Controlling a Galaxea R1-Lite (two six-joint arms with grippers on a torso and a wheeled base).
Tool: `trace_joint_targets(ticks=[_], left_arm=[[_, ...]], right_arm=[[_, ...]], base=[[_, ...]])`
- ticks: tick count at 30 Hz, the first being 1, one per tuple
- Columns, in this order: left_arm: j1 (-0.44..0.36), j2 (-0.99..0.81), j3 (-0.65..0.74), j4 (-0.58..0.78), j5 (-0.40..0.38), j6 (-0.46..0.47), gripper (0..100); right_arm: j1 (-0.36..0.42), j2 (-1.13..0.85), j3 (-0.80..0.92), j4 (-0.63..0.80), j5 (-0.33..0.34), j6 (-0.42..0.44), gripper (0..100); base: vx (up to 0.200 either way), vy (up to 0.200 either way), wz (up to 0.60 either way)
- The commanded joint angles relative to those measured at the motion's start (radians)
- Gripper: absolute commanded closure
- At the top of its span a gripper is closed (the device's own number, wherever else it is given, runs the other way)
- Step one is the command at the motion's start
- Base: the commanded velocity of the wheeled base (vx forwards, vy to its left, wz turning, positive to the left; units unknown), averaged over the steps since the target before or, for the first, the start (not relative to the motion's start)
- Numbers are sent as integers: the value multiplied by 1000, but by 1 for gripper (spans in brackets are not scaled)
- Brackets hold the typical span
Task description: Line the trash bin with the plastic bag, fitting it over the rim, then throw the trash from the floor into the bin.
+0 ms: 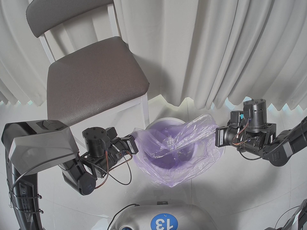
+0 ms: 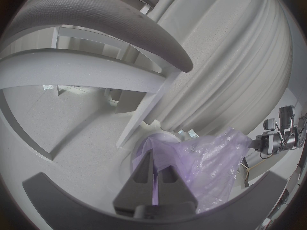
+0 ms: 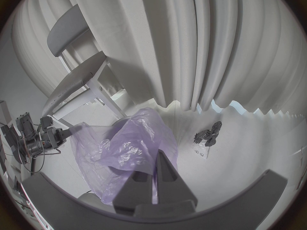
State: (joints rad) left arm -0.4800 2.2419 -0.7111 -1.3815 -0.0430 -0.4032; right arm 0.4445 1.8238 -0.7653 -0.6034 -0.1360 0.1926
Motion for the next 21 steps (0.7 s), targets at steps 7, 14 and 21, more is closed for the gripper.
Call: trace_joint_targets(ticks=[7, 14, 21], left_arm=[[-20, 4, -1, -4, 11, 0, 100], [-17, 41, -8, -5, 9, 1, 100], [-17, 45, -15, -1, 9, 1, 100]], right_arm=[[-4, -29, -8, -3, 1, -35, 100], [-29, -15, 21, -3, -1, -44, 100], [-109, 5, 17, 8, 22, -104, 100]], base=[[0, 0, 0], [0, 0, 0], [0, 0, 0]])
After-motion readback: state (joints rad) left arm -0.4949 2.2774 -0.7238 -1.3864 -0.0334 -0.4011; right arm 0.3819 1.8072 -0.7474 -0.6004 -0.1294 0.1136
